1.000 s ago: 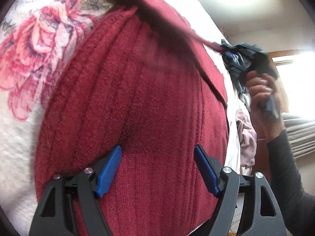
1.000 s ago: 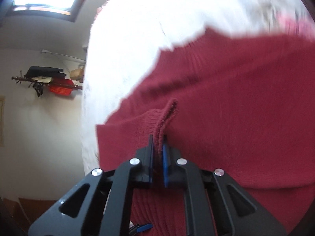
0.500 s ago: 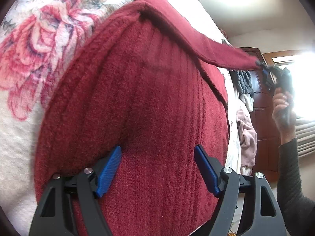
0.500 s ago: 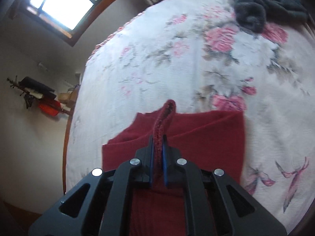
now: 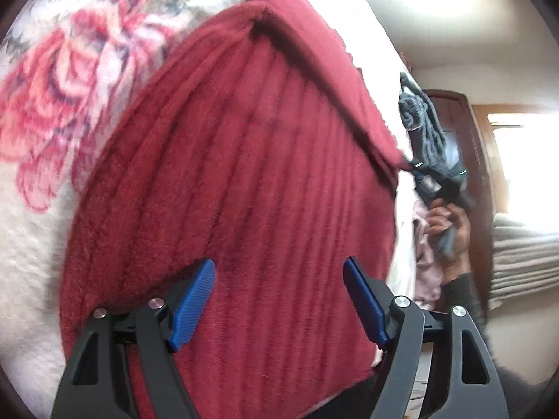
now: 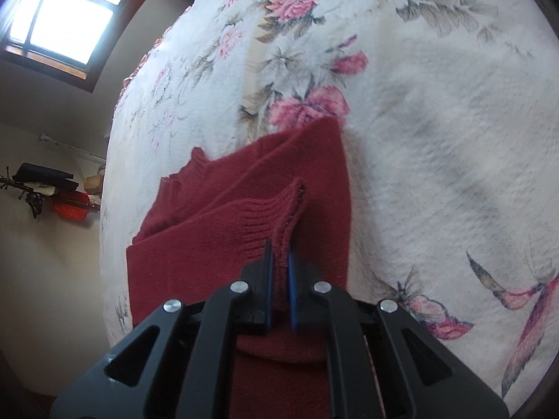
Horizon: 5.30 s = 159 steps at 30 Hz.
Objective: Fold small clothes
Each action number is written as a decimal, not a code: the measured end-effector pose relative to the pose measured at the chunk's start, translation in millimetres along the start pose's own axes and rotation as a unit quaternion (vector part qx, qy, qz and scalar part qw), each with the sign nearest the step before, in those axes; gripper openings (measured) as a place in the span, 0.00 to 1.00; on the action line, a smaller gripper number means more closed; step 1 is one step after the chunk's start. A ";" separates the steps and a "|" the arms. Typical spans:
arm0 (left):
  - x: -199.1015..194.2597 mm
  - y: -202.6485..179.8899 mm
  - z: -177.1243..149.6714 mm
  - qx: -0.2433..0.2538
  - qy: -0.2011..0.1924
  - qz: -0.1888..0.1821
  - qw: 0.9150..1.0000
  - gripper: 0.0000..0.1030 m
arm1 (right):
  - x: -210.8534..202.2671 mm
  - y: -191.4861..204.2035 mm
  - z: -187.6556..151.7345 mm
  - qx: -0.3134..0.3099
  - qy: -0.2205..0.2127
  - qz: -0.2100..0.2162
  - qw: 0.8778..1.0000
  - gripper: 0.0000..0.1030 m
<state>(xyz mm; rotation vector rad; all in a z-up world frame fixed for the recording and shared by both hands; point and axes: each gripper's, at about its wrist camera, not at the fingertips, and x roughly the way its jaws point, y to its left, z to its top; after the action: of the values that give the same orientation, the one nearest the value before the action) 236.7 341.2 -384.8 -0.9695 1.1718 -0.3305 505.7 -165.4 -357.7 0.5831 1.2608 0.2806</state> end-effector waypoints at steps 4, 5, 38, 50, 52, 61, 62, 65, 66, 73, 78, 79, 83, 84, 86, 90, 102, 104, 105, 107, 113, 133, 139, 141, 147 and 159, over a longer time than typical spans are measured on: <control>-19.7 -40.9 55.5 0.063 -0.036 -0.002 0.997 0.73 | -11.0 -10.3 3.5 0.001 -0.013 0.004 1.000 0.11; -24.3 -50.8 73.5 0.079 -0.049 0.003 0.996 0.74 | -19.5 -10.7 5.3 0.006 -0.026 0.019 0.999 0.11; -24.7 -28.1 108.0 0.118 0.003 0.057 0.991 0.68 | -52.9 -46.1 -139.5 0.033 0.060 0.099 0.993 0.21; -104.6 63.7 -66.1 0.001 0.047 0.060 0.997 0.72 | -137.7 -102.0 -296.4 0.053 0.171 0.036 0.983 0.44; -102.1 68.0 -75.5 -0.013 0.051 0.042 0.998 0.72 | -137.7 -98.9 -302.8 0.053 0.176 0.033 0.982 0.46; -87.4 91.2 -96.7 -0.064 0.081 0.037 0.994 0.73 | -135.5 -103.1 -329.3 0.068 0.182 0.040 0.980 0.50; -85.5 90.3 -98.1 -0.066 0.081 0.037 0.994 0.73 | -135.4 -103.7 -330.9 0.070 0.183 0.042 0.980 0.50; -83.8 90.0 -103.8 -0.071 0.083 0.023 0.994 0.73 | -134.3 -101.8 -339.8 0.071 0.187 0.044 0.979 0.51; -81.5 88.1 -105.0 -0.070 0.085 0.021 0.994 0.73 | -132.2 -99.3 -342.8 0.069 0.189 0.043 0.979 0.51; -53.7 69.7 -109.7 -0.050 0.108 0.028 0.993 0.73 | -130.8 -99.3 -349.4 0.072 0.191 0.046 0.978 0.52; -54.3 69.7 -111.5 -0.051 0.107 0.036 0.992 0.69 | -130.7 -97.5 -350.7 0.069 0.193 0.042 0.978 0.52; -54.3 70.5 -111.0 -0.052 0.107 0.041 0.992 0.66 | -129.6 -96.7 -350.6 0.070 0.193 0.043 0.978 0.52; -56.8 74.1 -111.1 -0.049 0.111 0.052 0.991 0.50 | -128.8 -96.4 -352.4 0.074 0.190 0.045 0.978 0.51; -56.4 74.5 -111.3 -0.049 0.112 0.056 0.991 0.46 | -129.0 -98.0 -353.3 0.079 0.188 0.048 0.978 0.50; -55.2 75.0 -112.4 -0.048 0.114 0.060 0.990 0.38 | -129.4 -102.6 -353.2 0.084 0.187 0.053 0.977 0.50; -57.1 72.8 -115.0 -0.047 0.109 0.065 0.991 0.08 | -127.2 -103.3 -354.9 0.085 0.184 0.047 0.978 0.10; -101.1 40.8 -116.3 -0.046 0.041 -0.002 0.998 0.06 | -168.9 -82.3 -351.9 0.071 0.126 0.088 0.986 0.04; -110.2 31.5 -114.5 -0.044 0.029 -0.018 0.998 0.06 | -176.7 -76.8 -347.7 0.068 0.116 0.099 0.986 0.04; -114.3 26.1 -113.4 -0.042 0.024 -0.024 0.999 0.06 | -181.1 -72.9 -345.4 0.066 0.110 0.104 0.986 0.04; -120.2 14.4 -112.0 -0.037 0.016 -0.035 0.999 0.06 | -188.6 -66.8 -340.1 0.061 0.100 0.113 0.987 0.04; -139.8 -17.8 -96.9 -0.020 -0.005 -0.061 0.998 0.05 | -215.6 -41.3 -315.1 0.044 0.067 0.143 0.986 0.04; -141.3 -68.3 17.5 -0.026 -0.030 -0.071 0.997 0.05 | -214.9 15.7 -198.1 0.009 0.029 0.138 0.990 0.04; -110.1 -60.8 78.7 -0.046 -0.025 -0.047 0.998 0.05 | -177.8 11.2 -149.6 0.025 0.036 0.122 0.992 0.04; -97.0 -54.4 98.2 -0.056 -0.021 -0.034 0.998 0.05 | -162.2 8.1 -133.4 0.033 0.040 0.118 0.992 0.04; -48.9 -33.1 155.8 -0.078 -0.007 0.011 0.997 0.05 | -102.5 0.3 -85.5 0.053 0.057 0.101 0.992 0.04; -36.8 -17.3 192.0 -0.016 -0.059 0.050 0.997 0.45 | -57.5 -15.5 -40.7 0.047 0.056 0.093 0.993 0.41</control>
<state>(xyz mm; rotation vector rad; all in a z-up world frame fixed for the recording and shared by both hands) 396.1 445.4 -337.0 -0.9417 1.1160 -0.1720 448.3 -196.8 -327.3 0.7760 1.3350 0.4148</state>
